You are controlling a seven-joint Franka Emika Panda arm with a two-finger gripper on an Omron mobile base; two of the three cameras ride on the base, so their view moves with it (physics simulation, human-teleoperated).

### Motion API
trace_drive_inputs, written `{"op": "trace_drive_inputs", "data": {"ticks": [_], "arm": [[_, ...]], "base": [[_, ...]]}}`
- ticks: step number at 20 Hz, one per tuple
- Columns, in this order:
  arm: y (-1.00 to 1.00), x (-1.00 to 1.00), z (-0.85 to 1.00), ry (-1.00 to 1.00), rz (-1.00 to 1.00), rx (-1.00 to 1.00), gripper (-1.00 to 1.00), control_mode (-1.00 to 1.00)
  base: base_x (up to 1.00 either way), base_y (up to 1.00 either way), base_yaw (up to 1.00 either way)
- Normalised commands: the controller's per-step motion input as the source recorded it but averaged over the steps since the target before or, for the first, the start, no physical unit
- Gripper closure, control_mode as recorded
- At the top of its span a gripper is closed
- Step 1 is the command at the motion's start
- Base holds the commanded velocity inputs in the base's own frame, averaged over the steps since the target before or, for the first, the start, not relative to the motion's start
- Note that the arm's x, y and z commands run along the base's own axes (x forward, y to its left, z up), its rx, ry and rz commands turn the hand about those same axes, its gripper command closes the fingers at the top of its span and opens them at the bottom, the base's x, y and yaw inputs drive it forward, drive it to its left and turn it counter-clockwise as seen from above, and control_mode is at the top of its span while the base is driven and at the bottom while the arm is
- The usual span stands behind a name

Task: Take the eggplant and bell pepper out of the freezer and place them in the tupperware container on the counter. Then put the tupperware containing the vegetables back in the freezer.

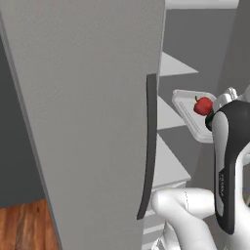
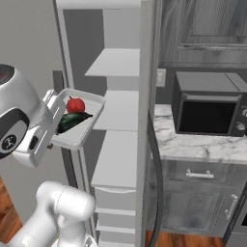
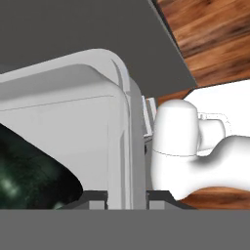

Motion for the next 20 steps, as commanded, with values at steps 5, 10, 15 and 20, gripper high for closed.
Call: {"op": "trace_drive_inputs", "data": {"ticks": [5,10,15,20], "arm": [[0.0,0.0,0.0,0.0,0.0,0.0,1.0,1.0],[0.0,0.0,0.0,0.0,0.0,0.0,1.0,1.0],[0.0,0.0,0.0,0.0,0.0,0.0,1.0,1.0],[0.0,0.0,0.0,0.0,0.0,0.0,1.0,1.0]], "base": [[0.32,0.05,-0.03],[0.04,-0.02,0.0],[0.03,-0.11,0.01],[0.14,-0.03,0.0]]}}
